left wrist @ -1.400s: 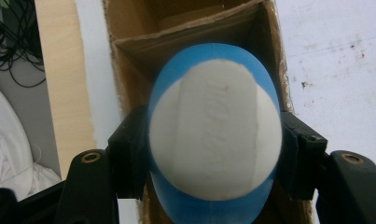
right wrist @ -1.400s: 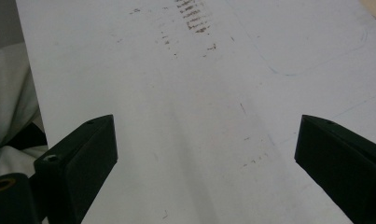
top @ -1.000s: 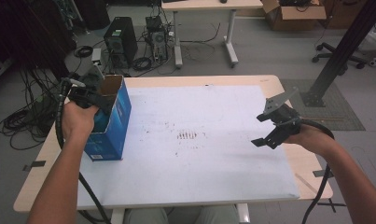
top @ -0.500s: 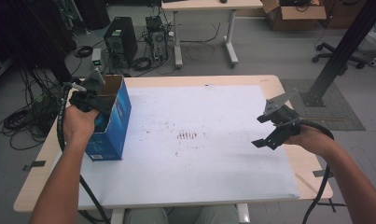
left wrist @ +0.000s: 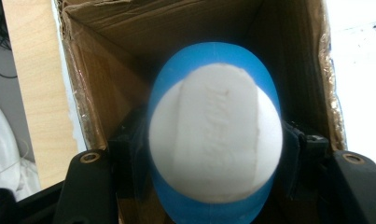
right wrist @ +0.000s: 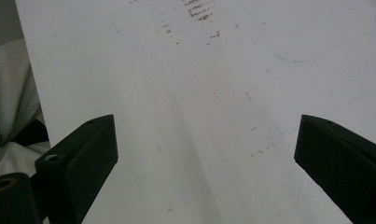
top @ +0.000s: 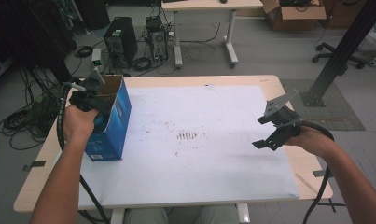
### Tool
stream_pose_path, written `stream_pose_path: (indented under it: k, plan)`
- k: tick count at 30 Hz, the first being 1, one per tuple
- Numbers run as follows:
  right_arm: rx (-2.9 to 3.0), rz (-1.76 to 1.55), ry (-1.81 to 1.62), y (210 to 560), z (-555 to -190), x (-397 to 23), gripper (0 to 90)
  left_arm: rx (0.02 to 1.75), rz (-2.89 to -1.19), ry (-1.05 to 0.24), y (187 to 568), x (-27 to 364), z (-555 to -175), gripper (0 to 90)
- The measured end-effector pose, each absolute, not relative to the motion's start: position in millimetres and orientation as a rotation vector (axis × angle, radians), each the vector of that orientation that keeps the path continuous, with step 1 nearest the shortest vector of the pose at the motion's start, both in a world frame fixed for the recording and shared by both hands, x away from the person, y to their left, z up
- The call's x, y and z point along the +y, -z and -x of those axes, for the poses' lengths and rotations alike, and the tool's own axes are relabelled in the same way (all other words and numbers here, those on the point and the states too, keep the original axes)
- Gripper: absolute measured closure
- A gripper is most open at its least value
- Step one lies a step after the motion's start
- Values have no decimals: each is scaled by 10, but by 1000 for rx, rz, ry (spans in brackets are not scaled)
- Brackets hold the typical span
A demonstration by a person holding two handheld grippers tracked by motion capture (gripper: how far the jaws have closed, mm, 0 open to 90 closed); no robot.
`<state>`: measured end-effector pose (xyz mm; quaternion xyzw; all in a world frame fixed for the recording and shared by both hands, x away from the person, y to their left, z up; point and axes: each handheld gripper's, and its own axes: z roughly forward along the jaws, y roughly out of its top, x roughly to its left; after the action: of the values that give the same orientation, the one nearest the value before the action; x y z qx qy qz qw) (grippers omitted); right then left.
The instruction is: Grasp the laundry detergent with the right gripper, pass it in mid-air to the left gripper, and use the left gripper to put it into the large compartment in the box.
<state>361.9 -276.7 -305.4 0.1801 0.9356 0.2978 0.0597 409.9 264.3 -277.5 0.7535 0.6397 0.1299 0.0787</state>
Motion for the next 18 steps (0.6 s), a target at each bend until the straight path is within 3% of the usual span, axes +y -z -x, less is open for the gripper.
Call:
stream_pose_path:
  k: [18]
  plan:
    - [2834, -542, -902, 3045, -3594, -2765, 55, 1873, -2172, -390, 2535, 2729, -4030, 297]
